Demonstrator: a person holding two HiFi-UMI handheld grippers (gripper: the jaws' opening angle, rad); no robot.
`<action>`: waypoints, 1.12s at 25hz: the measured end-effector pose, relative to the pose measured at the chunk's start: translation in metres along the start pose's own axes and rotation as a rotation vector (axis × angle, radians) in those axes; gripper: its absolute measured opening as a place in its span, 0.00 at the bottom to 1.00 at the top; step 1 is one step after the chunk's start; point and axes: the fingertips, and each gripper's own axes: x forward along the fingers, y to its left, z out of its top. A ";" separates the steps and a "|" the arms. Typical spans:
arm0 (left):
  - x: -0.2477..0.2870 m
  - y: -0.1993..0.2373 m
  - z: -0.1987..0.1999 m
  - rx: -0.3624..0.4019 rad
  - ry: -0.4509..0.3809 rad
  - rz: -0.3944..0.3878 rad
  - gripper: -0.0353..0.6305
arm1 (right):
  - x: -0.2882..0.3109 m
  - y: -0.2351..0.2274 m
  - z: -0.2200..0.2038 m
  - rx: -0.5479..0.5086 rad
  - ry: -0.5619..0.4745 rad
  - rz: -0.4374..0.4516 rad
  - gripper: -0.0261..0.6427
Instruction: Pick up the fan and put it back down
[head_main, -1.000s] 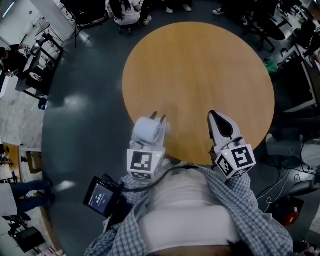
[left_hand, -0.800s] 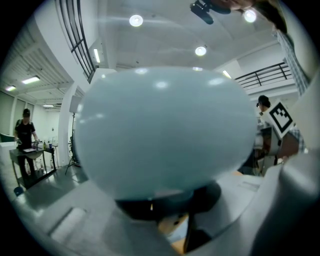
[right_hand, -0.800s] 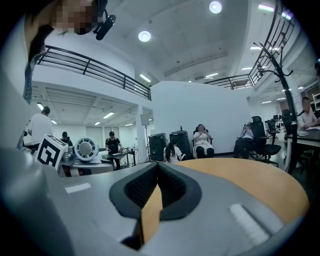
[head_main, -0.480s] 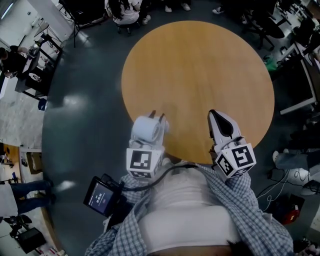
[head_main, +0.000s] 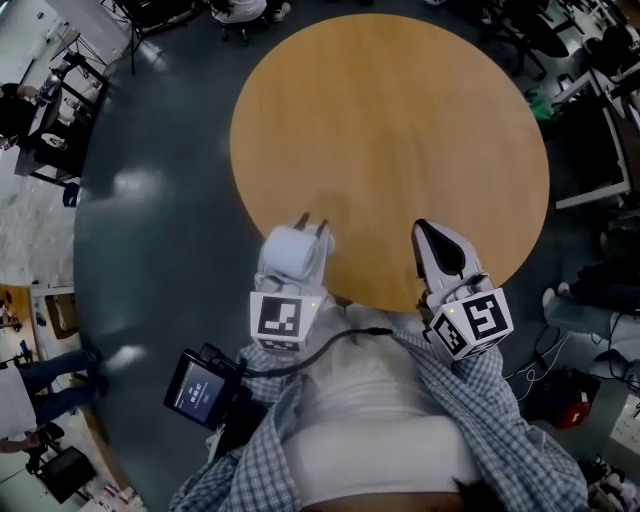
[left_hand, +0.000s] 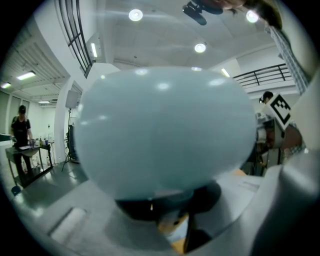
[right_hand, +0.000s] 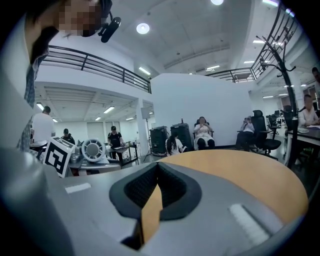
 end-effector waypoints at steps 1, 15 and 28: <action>0.000 0.000 -0.003 -0.002 0.006 -0.003 0.21 | -0.001 0.000 -0.003 0.001 0.012 -0.001 0.04; 0.015 -0.005 -0.059 -0.011 0.076 -0.028 0.21 | -0.015 -0.009 -0.055 0.027 0.159 -0.025 0.04; 0.024 -0.007 -0.100 -0.002 0.106 0.004 0.21 | -0.015 -0.022 -0.081 0.013 0.223 -0.024 0.04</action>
